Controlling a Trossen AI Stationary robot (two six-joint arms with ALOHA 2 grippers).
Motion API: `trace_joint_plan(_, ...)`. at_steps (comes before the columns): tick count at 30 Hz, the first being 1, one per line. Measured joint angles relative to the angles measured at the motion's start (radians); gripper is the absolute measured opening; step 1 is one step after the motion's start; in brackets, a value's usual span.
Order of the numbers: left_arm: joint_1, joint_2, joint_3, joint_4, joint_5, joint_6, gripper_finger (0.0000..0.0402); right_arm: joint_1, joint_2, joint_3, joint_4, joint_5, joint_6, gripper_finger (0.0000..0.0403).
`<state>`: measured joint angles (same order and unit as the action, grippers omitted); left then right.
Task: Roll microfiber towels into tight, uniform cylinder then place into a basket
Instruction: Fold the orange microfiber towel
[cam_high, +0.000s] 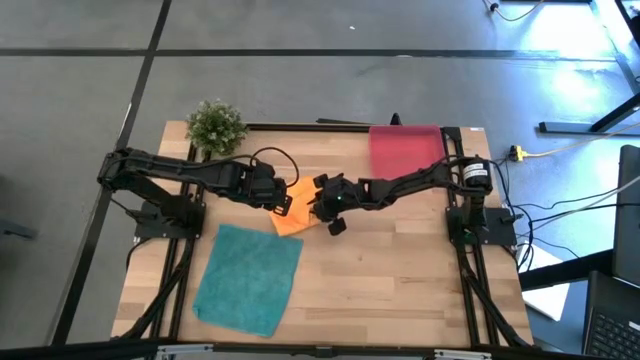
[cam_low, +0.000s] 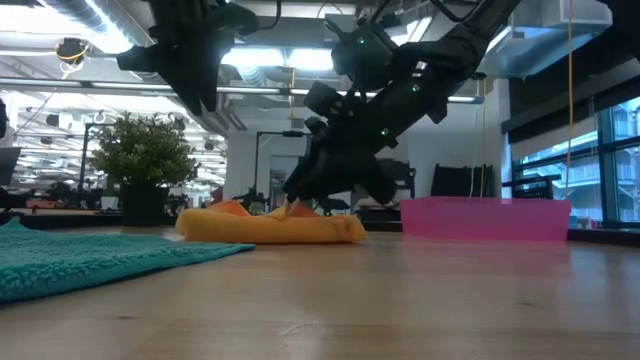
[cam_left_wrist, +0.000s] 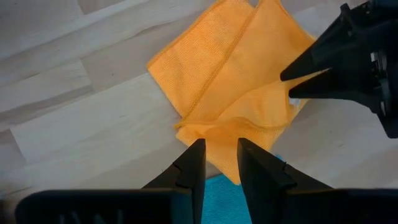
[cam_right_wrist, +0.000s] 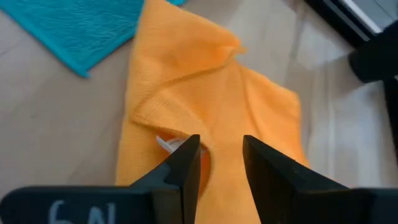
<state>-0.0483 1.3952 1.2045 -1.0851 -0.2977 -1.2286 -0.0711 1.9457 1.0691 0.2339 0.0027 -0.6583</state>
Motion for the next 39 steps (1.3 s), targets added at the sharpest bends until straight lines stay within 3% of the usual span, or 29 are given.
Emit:
trace_joint_plan(11, 0.000, 0.000, 0.000, 0.000, 0.000, 0.000, 0.0083, -0.018, 0.000, 0.000, -0.002, 0.020, 0.075, 0.0122)
trace_joint_plan(18, 0.000, 0.000, 0.000, 0.000, 0.000, 0.000, 0.0082, -0.017, 0.000, 0.000, -0.002, -0.170, 0.076, 0.0122)
trace_joint_plan(30, 0.000, 0.000, 0.000, 0.000, -0.001, 0.001, 0.0083, -0.012, 0.005, 0.000, 0.017, -0.207, 0.060, 0.0122)
trace_joint_plan(35, 0.000, 0.001, 0.000, -0.001, -0.001, 0.001, 0.0080, -0.010, 0.052, 0.001, 0.074, -0.201, 0.026, 0.0122)
trace_joint_plan(39, 0.000, 0.001, 0.000, -0.004, -0.001, 0.001, 0.0083, -0.010, 0.075, 0.000, 0.100, -0.086, 0.025, 0.0122)
